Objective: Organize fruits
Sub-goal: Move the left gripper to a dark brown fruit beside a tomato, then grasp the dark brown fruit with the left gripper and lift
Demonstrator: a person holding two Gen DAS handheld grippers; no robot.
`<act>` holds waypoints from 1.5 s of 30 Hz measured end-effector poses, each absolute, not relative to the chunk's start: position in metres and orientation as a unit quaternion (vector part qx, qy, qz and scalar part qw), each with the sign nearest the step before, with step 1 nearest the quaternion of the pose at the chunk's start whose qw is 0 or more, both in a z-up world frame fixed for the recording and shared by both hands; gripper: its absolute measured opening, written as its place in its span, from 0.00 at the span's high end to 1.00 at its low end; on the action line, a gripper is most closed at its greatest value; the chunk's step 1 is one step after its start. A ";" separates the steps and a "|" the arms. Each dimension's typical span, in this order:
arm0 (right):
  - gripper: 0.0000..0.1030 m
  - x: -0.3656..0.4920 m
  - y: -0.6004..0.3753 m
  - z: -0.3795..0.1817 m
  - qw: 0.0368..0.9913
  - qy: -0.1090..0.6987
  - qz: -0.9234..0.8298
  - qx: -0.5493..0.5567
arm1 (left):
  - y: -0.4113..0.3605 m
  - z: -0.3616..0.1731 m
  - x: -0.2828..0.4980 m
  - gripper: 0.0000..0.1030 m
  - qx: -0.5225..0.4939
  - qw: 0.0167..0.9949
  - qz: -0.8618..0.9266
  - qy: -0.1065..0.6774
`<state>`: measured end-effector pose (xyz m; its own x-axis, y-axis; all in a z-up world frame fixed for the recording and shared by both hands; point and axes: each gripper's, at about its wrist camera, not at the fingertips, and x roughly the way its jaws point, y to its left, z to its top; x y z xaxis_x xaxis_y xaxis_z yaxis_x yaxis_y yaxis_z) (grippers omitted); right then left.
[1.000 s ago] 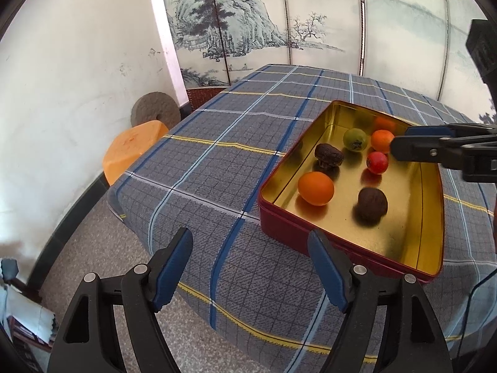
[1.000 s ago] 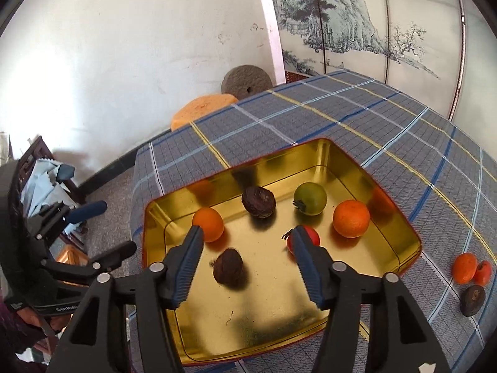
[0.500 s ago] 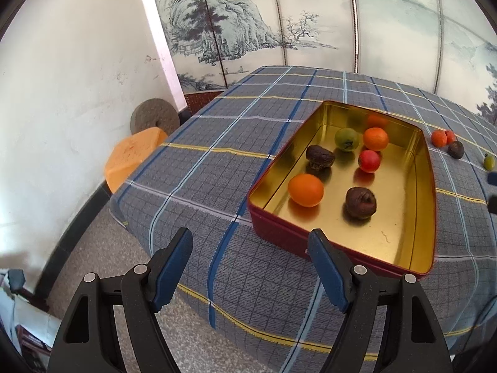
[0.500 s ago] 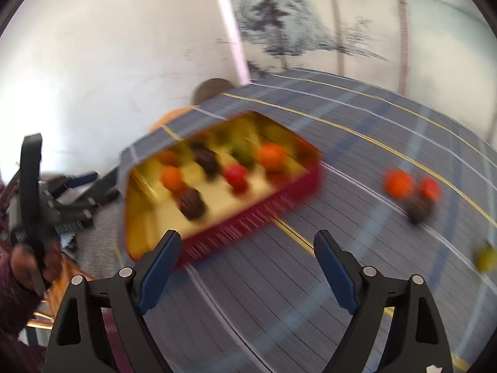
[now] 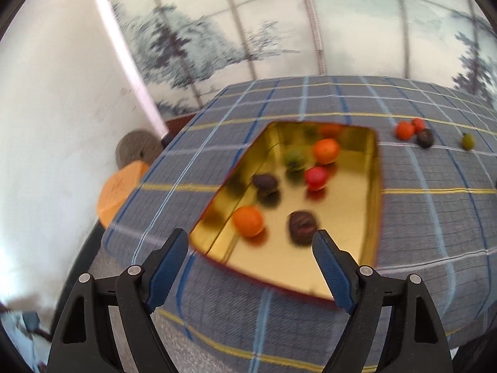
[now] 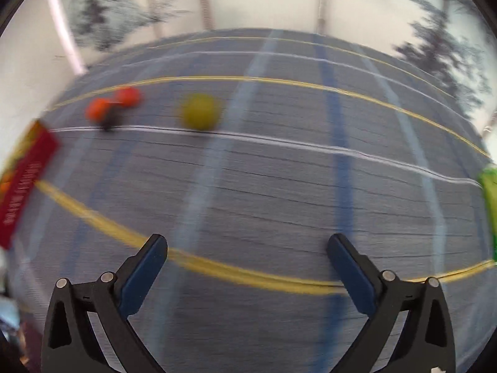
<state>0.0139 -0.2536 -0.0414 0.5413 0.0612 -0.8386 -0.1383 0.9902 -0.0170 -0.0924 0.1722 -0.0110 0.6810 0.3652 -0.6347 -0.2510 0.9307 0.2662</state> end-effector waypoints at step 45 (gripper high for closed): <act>0.00 0.022 -0.283 -0.041 0.889 0.444 0.106 -0.033 | -0.052 -0.062 0.161 0.41 0.159 0.871 -0.157 0.437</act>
